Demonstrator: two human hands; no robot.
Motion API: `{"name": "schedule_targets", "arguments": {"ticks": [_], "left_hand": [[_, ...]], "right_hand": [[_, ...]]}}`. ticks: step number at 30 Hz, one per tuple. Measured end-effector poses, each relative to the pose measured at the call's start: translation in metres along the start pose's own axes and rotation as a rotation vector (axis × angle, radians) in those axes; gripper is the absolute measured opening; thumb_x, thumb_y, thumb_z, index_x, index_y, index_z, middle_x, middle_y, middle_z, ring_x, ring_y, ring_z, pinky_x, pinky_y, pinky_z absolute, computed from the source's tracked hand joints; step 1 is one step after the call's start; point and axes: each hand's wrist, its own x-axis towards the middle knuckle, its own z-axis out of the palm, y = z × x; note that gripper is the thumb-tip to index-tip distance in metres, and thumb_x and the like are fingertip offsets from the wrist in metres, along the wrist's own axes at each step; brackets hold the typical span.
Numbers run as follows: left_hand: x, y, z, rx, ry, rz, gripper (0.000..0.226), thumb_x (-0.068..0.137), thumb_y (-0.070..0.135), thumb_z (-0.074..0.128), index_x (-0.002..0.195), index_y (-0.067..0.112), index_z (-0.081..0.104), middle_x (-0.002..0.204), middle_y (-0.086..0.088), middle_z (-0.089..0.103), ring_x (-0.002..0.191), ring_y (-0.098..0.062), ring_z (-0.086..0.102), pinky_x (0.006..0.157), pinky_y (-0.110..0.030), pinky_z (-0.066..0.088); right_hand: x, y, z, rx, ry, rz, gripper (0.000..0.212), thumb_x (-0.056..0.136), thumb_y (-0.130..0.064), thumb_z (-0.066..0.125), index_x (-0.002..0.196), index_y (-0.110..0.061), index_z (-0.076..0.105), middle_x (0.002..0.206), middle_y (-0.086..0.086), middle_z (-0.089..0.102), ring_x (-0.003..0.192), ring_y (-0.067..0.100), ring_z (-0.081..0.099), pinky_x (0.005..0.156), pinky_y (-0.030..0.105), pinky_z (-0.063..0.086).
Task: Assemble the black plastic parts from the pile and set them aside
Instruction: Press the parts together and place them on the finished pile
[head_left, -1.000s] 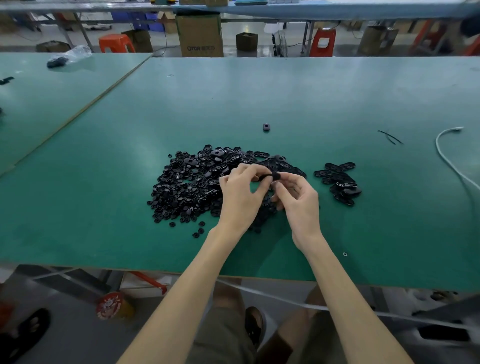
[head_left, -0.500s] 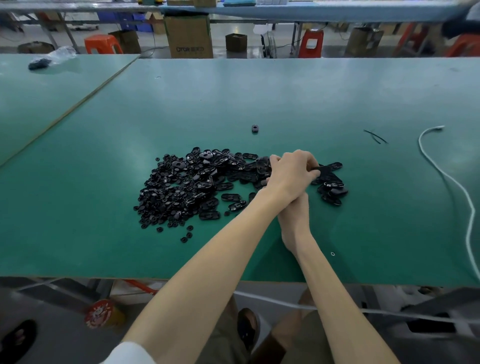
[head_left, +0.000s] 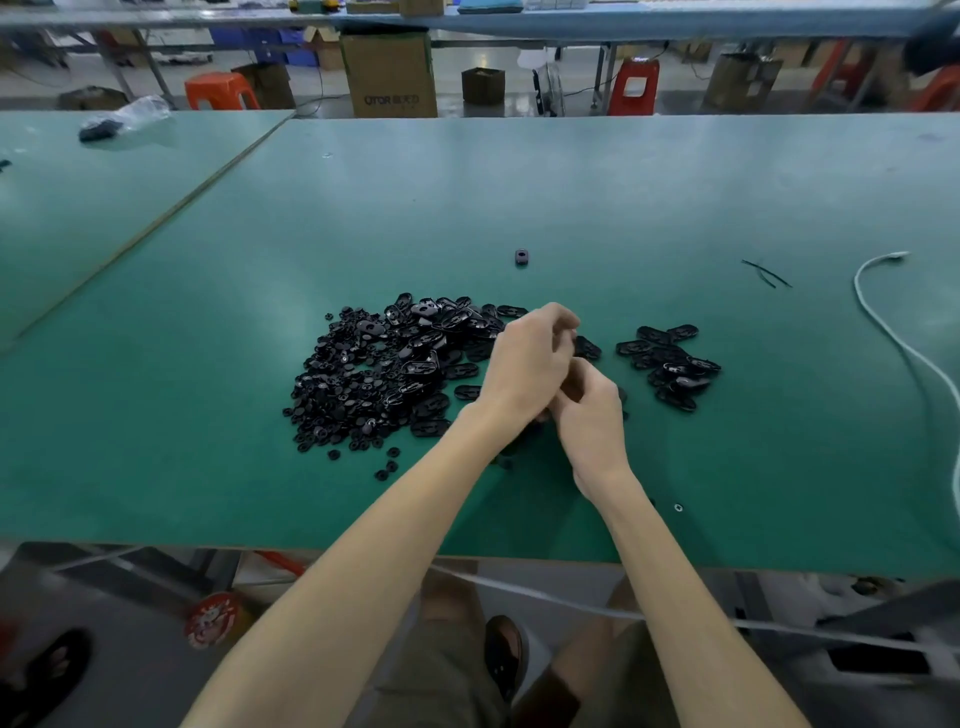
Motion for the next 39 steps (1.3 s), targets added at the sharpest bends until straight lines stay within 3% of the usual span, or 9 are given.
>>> {"name": "schedule_targets", "arguments": {"ticks": [9, 14, 20, 22, 24, 26, 28, 33, 39], "left_hand": [[-0.017, -0.057, -0.078, 0.541, 0.095, -0.164, 0.024, 0.097, 0.019, 0.07, 0.12, 0.014, 0.071, 0.123, -0.011, 0.065, 0.117, -0.029, 0.057, 0.108, -0.045, 0.043], [-0.029, -0.071, -0.102, 0.523, 0.094, -0.268, 0.026, 0.089, 0.034, 0.08, 0.109, 0.019, 0.074, 0.112, -0.007, 0.065, 0.109, -0.029, 0.061, 0.104, -0.047, 0.044], [-0.034, -0.076, -0.103, 0.444, 0.165, -0.226, 0.013, 0.095, 0.031, 0.073, 0.101, 0.02, 0.077, 0.099, 0.001, 0.067, 0.106, -0.024, 0.06, 0.105, -0.042, 0.033], [-0.033, -0.074, -0.101, 0.389, 0.23, -0.175, 0.015, 0.098, 0.028, 0.069, 0.1, 0.016, 0.078, 0.093, 0.002, 0.064, 0.099, -0.026, 0.061, 0.104, -0.044, 0.038], [-0.032, -0.07, -0.1, 0.288, 0.274, -0.128, 0.015, 0.099, 0.026, 0.069, 0.099, 0.014, 0.078, 0.085, 0.005, 0.062, 0.087, -0.021, 0.062, 0.092, -0.035, 0.045], [-0.03, -0.064, -0.101, 0.099, 0.235, -0.149, 0.013, 0.099, 0.024, 0.069, 0.099, 0.014, 0.076, 0.075, 0.008, 0.064, 0.069, -0.01, 0.064, 0.072, -0.019, 0.048], [-0.028, -0.061, -0.101, -0.141, 0.152, -0.206, 0.009, 0.099, 0.022, 0.07, 0.097, 0.014, 0.074, 0.07, 0.004, 0.07, 0.058, -0.006, 0.066, 0.065, -0.021, 0.055], [-0.032, -0.057, -0.092, -0.492, -0.008, -0.257, 0.013, 0.099, 0.017, 0.069, 0.102, 0.004, 0.072, 0.081, -0.005, 0.078, 0.073, -0.018, 0.076, 0.075, -0.032, 0.062], [-0.038, -0.052, -0.077, -0.581, -0.114, -0.23, 0.015, 0.1, 0.016, 0.068, 0.103, 0.002, 0.073, 0.091, -0.014, 0.079, 0.077, -0.022, 0.076, 0.076, -0.03, 0.062]], "right_hand": [[0.003, 0.006, 0.001, 0.056, 0.011, -0.026, 0.013, 0.098, 0.0, 0.066, 0.104, -0.01, 0.071, 0.08, -0.001, 0.074, 0.068, 0.009, 0.068, 0.061, 0.021, 0.053], [0.003, 0.007, 0.0, 0.045, 0.004, -0.027, 0.014, 0.098, 0.0, 0.066, 0.103, -0.012, 0.072, 0.078, -0.003, 0.074, 0.069, 0.009, 0.068, 0.062, 0.021, 0.053], [0.003, 0.007, 0.001, 0.054, -0.002, -0.023, 0.013, 0.097, 0.001, 0.066, 0.103, -0.009, 0.072, 0.078, -0.002, 0.074, 0.069, 0.01, 0.068, 0.062, 0.022, 0.053], [0.003, 0.007, 0.001, 0.065, -0.001, -0.022, 0.013, 0.097, 0.001, 0.066, 0.103, -0.009, 0.073, 0.078, -0.002, 0.074, 0.069, 0.01, 0.067, 0.061, 0.022, 0.053], [0.003, 0.007, 0.0, 0.069, -0.01, -0.028, 0.014, 0.097, 0.001, 0.066, 0.102, -0.01, 0.074, 0.078, -0.002, 0.074, 0.069, 0.01, 0.067, 0.061, 0.022, 0.053], [0.002, 0.007, 0.0, 0.07, -0.033, -0.036, 0.014, 0.097, 0.001, 0.067, 0.1, -0.01, 0.075, 0.078, -0.003, 0.074, 0.07, 0.01, 0.067, 0.061, 0.022, 0.053], [0.001, 0.006, 0.0, 0.077, -0.048, -0.046, 0.015, 0.097, 0.001, 0.068, 0.1, -0.011, 0.077, 0.079, -0.002, 0.074, 0.07, 0.011, 0.067, 0.06, 0.022, 0.053], [0.001, 0.003, 0.001, 0.1, -0.067, -0.075, 0.013, 0.097, -0.005, 0.071, 0.101, -0.014, 0.079, 0.088, 0.008, 0.078, 0.071, 0.012, 0.068, 0.06, 0.024, 0.053], [-0.001, 0.002, 0.001, 0.098, -0.13, -0.088, 0.012, 0.093, -0.015, 0.079, 0.102, -0.022, 0.08, 0.089, 0.001, 0.079, 0.075, 0.011, 0.07, 0.061, 0.022, 0.052]]}}
